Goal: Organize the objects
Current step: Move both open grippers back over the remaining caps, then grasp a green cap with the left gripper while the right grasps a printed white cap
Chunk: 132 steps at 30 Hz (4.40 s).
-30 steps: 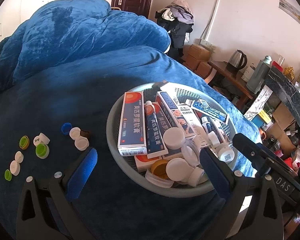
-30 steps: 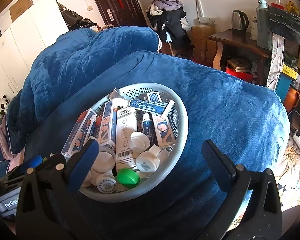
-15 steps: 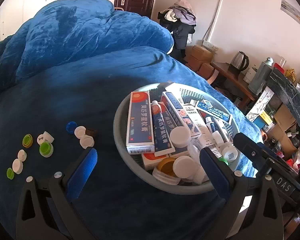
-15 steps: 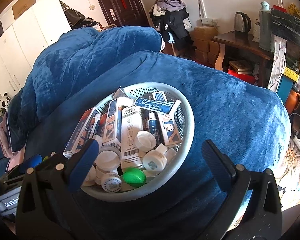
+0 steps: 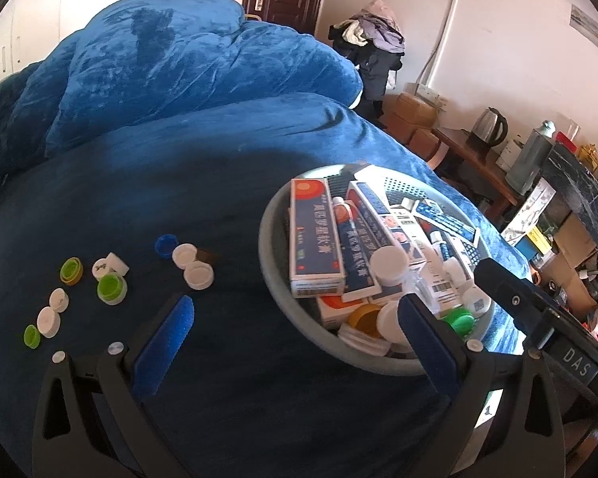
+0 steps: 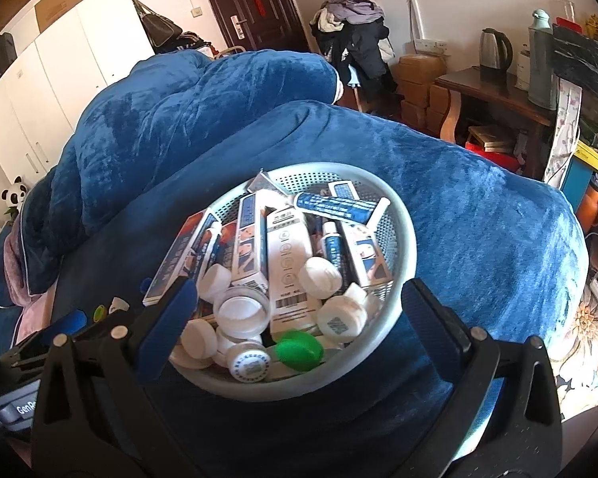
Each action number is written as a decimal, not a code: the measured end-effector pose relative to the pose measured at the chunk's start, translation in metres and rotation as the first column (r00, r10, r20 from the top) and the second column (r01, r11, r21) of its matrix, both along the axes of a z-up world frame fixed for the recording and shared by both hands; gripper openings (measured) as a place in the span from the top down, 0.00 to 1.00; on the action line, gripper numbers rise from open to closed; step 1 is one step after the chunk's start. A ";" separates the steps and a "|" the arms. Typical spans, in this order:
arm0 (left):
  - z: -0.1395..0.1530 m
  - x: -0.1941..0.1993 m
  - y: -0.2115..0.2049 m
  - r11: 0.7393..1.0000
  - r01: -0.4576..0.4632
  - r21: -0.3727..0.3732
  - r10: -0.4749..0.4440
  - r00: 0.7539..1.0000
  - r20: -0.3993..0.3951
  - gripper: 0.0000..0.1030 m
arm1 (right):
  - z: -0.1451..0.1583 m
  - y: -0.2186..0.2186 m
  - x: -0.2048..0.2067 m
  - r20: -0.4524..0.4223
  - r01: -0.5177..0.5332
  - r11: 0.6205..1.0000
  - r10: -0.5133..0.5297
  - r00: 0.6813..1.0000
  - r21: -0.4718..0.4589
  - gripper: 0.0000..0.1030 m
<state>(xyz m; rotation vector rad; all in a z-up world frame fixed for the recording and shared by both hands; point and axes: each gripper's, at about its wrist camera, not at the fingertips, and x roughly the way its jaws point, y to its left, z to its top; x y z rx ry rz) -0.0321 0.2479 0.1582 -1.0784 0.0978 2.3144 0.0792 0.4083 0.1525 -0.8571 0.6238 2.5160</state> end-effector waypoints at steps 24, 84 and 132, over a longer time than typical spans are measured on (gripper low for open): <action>-0.021 -0.020 -0.096 0.982 -0.188 0.002 0.188 0.981 0.041 0.00 | -0.002 -0.063 -0.040 0.010 -0.153 0.987 0.153 0.988 0.042 0.00; -0.137 -0.096 -0.312 0.752 -0.650 -0.111 0.659 0.741 0.128 0.68 | -0.098 -0.276 -0.177 0.256 -0.705 0.708 0.677 0.690 0.027 0.00; -0.100 -0.062 -0.266 0.854 -0.518 -0.053 0.520 0.843 0.136 0.71 | -0.081 -0.260 -0.140 0.175 -0.703 0.704 0.709 0.683 -0.106 0.60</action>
